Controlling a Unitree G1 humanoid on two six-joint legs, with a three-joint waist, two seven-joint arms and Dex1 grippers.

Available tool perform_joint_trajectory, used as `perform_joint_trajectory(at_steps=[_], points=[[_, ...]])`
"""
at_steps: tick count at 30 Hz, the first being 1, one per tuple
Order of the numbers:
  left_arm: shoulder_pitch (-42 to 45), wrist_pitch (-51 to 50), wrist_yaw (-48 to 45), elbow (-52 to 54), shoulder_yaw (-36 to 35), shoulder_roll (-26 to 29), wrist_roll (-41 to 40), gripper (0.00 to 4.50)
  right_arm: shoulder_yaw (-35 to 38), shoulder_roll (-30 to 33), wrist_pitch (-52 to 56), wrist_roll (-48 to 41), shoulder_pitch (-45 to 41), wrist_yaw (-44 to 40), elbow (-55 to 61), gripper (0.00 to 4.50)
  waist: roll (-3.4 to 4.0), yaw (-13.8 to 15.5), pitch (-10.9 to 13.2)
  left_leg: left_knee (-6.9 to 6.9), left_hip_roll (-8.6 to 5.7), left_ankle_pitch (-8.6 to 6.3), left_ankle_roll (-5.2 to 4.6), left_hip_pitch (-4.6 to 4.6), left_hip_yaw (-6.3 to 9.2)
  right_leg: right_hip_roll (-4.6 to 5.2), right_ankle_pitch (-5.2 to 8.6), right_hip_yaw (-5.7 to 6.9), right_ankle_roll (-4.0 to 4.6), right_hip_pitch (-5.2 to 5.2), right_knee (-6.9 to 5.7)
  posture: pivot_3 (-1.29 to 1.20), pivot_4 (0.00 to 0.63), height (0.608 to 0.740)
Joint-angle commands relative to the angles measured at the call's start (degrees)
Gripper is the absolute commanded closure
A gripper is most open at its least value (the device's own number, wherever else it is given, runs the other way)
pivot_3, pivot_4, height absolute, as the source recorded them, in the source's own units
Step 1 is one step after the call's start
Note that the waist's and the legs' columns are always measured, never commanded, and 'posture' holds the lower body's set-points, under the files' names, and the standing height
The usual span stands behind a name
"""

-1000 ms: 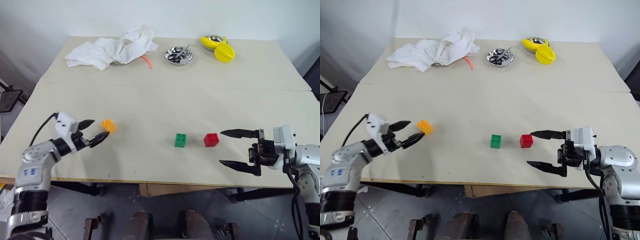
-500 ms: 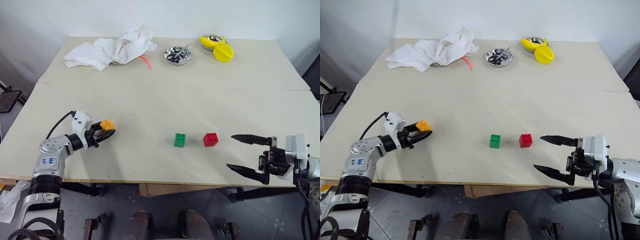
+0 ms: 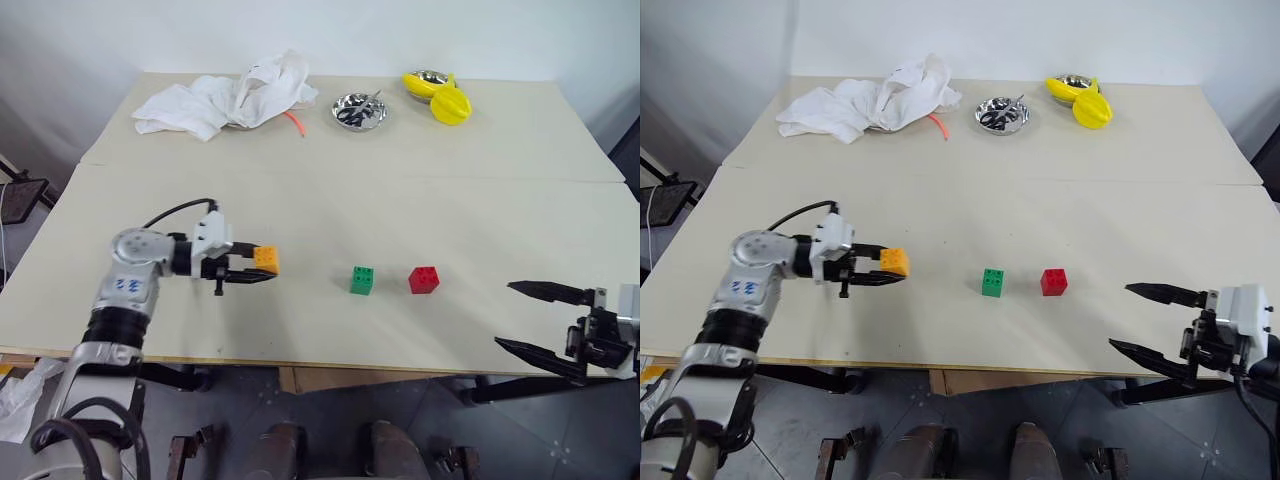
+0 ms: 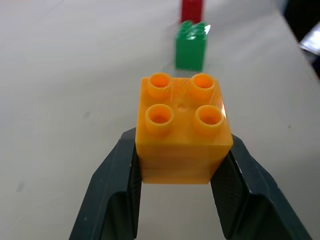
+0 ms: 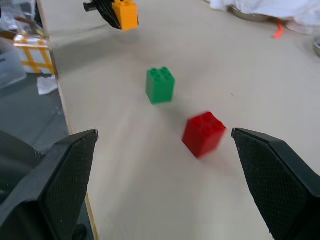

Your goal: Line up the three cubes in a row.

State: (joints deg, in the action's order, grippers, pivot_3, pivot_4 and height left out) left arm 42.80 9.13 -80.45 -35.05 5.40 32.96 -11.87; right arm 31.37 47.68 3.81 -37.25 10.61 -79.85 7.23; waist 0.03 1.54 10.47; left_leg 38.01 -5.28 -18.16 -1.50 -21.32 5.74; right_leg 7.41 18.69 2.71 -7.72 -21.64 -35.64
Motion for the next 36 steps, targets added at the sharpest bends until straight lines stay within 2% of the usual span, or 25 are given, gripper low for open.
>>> perform_joint_trajectory(at_steps=[1, 7, 15, 25, 36], points=[[3.7, 5.4, 0.2, -7.4, 3.3, -3.0, 4.8, 2.99, 4.3, 1.1, 0.3, -1.5, 2.6, -0.5, 2.0, 0.0, -0.01, -0.1, 0.0, -0.01, 0.0, 0.0, 0.0, 0.0, -0.02, -0.01, 0.0, 0.05, 0.0, 0.0, -0.01, 0.0, 0.15, 0.74], [7.3, 8.7, 1.2, -15.9, 5.7, -7.4, 8.4, 2.99, 7.5, -0.1, 2.5, -3.2, 7.6, 1.7, 7.8, 0.0, -0.09, -0.2, 0.1, -0.02, 0.07, 0.01, -0.02, -0.03, -0.14, -0.14, -0.02, 0.18, -0.05, -0.04, -0.14, 0.0, 0.15, 0.74], [10.6, 11.0, 4.4, -23.0, 5.6, -9.2, 11.0, 2.99, 8.9, -0.9, 3.9, -4.2, 10.7, 3.3, 11.1, 0.0, -0.11, 0.2, 0.1, 0.08, -0.05, 0.06, -0.1, -0.01, -0.11, -0.11, -0.04, 0.14, -0.09, 0.01, -0.03, 0.0, 0.15, 0.74], [14.2, 12.1, 3.8, -30.1, 4.0, -10.0, 10.9, 2.99, 7.5, -1.3, 3.8, -4.1, 10.1, 4.2, 11.7, 0.0, -0.11, 0.0, 0.1, 0.11, -0.05, 0.08, -0.1, 0.0, -0.11, -0.12, -0.05, 0.14, -0.1, 0.02, -0.08, 0.0, 0.15, 0.74], [14.9, 13.8, -0.1, -32.7, 2.5, -10.5, 10.6, 2.99, 5.6, -1.4, 3.9, -3.8, 8.8, 5.2, 12.2, 0.0, -0.11, 0.0, 0.1, 0.08, -0.04, 0.08, -0.1, 0.0, -0.11, -0.13, -0.05, 0.15, -0.1, 0.0, -0.22, 0.0, 0.15, 0.74]])
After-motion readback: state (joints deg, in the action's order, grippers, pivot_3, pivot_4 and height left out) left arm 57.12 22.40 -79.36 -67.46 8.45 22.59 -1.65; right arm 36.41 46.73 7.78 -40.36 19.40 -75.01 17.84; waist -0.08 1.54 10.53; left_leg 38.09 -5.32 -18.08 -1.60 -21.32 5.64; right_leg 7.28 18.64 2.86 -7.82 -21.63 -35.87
